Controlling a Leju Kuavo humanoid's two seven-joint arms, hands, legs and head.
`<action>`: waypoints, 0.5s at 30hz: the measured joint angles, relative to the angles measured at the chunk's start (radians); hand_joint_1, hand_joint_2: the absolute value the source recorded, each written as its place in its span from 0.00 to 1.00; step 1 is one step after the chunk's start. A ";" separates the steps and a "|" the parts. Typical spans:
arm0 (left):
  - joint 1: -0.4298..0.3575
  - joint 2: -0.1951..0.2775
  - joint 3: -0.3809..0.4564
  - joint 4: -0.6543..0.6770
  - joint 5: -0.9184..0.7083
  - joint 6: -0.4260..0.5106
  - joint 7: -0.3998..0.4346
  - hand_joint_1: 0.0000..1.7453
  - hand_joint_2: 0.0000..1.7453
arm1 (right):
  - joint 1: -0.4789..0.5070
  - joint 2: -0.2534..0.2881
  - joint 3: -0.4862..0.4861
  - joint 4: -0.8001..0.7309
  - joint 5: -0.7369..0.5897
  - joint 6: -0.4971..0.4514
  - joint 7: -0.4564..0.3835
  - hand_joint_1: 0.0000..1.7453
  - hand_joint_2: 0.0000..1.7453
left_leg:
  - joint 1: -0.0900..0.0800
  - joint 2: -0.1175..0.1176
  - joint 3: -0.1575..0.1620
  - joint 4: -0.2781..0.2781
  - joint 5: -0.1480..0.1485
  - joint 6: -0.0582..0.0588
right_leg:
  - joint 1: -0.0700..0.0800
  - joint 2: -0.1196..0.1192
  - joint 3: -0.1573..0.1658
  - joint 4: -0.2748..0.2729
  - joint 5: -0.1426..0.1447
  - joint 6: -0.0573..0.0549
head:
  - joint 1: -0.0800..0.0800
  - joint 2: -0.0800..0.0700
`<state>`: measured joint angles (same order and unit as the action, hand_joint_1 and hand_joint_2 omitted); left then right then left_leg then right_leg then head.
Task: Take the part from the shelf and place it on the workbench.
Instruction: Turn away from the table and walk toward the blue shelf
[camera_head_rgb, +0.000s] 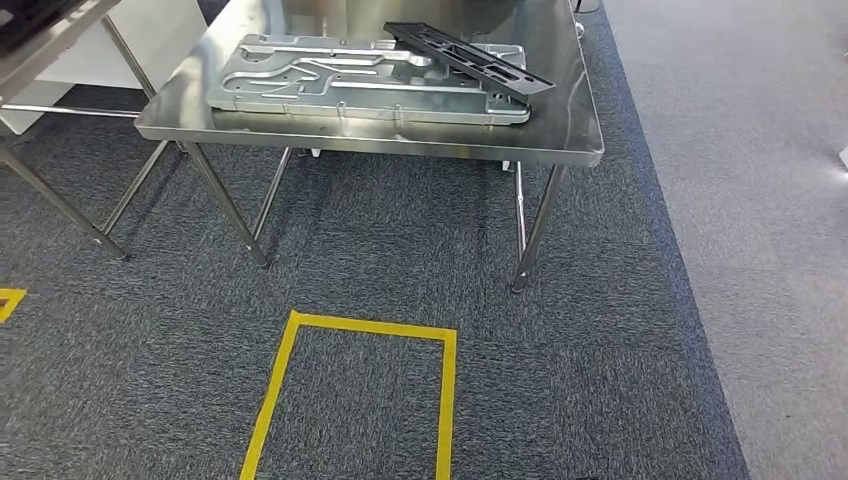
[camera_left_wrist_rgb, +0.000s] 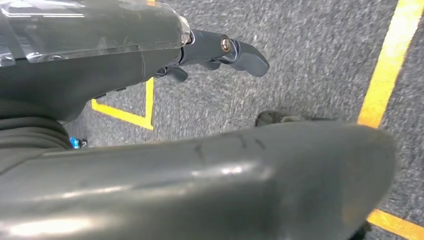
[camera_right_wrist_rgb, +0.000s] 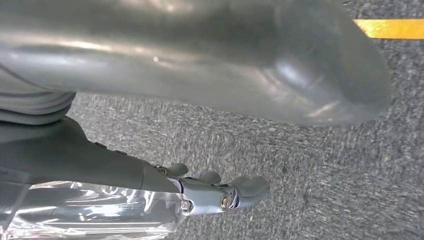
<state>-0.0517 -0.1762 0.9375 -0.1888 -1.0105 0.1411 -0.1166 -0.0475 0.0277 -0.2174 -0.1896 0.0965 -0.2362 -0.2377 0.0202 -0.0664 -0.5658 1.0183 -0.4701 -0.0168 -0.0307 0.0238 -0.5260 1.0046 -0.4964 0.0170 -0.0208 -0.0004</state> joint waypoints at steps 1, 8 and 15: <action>0.000 0.000 0.000 0.000 0.001 0.001 0.000 0.00 0.00 | 0.000 0.000 0.000 0.000 0.002 0.001 0.001 0.00 0.00 | 0.000 0.014 -0.016 0.032 -0.021 -0.003 | 0.000 -0.010 0.000 -0.002 0.002 -0.009 | 0.000 0.000; 0.002 0.000 0.006 0.000 0.002 0.007 0.001 0.00 0.00 | 0.001 0.000 0.000 0.000 0.010 0.002 0.002 0.00 0.00 | -0.004 0.073 -0.068 0.183 -0.069 0.007 | 0.023 -0.084 0.002 -0.002 -0.002 -0.026 | -0.001 0.000; 0.000 -0.002 0.006 0.000 -0.006 0.007 -0.001 0.00 0.00 | -0.004 0.001 0.000 -0.001 0.008 0.009 -0.012 0.00 0.00 | -0.022 0.104 0.021 -0.017 -0.005 0.046 | 0.029 -0.123 0.010 0.007 -0.020 0.003 | 0.000 0.000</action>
<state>-0.0516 -0.1785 0.9435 -0.1892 -1.0168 0.1482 -0.1177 -0.0511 0.0283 -0.2174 -0.1902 0.1049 -0.2272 -0.2499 -0.0018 0.0380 -0.5445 1.0009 -0.4754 0.0291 -0.0014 -0.0989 -0.5162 1.0119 -0.5159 0.0199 -0.0210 -0.0004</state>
